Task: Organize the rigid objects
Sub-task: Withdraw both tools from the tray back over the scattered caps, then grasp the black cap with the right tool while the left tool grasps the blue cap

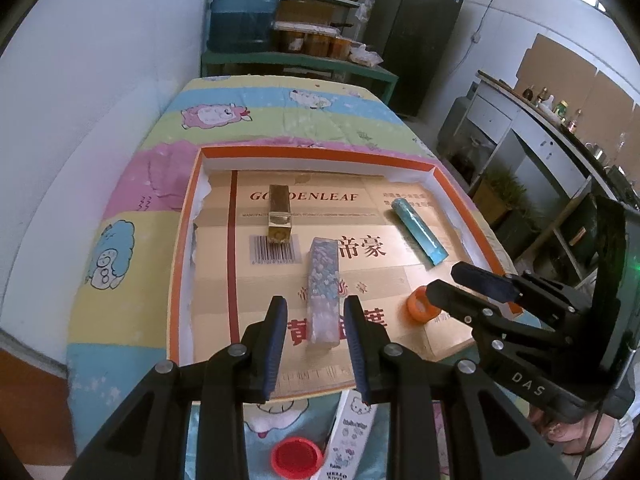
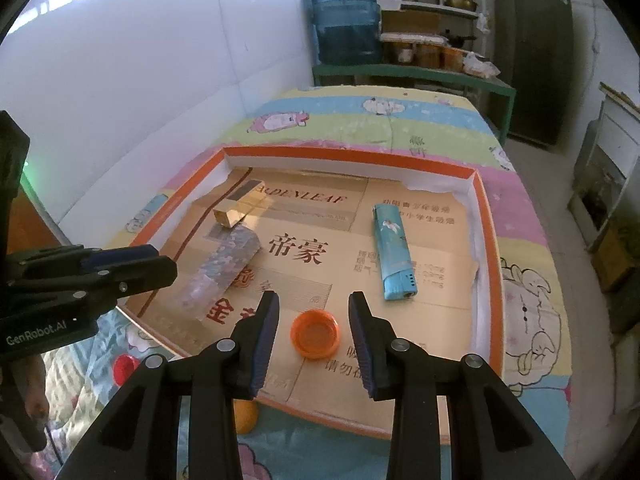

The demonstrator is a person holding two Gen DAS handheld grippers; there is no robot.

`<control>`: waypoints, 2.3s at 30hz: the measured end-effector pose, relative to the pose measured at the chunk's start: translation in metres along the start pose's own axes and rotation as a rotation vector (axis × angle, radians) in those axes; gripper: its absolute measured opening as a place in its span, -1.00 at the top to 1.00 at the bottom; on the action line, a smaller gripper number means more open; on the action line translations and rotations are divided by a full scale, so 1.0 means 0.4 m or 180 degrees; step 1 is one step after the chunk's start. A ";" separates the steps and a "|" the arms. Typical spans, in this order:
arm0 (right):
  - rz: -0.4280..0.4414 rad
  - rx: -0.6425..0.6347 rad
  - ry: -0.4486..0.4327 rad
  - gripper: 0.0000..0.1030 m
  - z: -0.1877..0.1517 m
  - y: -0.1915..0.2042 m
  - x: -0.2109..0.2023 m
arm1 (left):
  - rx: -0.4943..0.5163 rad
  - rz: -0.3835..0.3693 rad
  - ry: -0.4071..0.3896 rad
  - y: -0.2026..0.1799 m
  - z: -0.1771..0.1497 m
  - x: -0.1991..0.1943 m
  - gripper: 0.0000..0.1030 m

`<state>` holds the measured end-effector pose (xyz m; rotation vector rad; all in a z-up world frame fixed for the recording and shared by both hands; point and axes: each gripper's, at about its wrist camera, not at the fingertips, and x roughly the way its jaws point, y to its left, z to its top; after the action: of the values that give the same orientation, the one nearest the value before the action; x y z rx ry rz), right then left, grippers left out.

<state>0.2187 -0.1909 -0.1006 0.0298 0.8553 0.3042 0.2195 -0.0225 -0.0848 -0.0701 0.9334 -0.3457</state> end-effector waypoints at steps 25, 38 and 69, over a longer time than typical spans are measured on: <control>-0.0072 -0.0022 -0.0189 0.28 -0.053 0.076 -0.170 | -0.0015 -0.0031 -0.0274 -0.004 -0.080 -0.174 0.43; -0.0083 -0.0107 -0.0271 0.28 -0.097 0.140 -0.253 | 0.0008 0.0026 -0.0383 -0.010 -0.141 -0.245 0.43; -0.0042 -0.0142 -0.0114 0.28 -0.306 0.225 -0.345 | 0.0211 0.0195 -0.0440 -0.057 -0.301 -0.325 0.43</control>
<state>0.0197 -0.1548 -0.0660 -0.0118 0.8128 0.3094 0.0470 0.0086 -0.0514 -0.0046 0.7850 -0.3110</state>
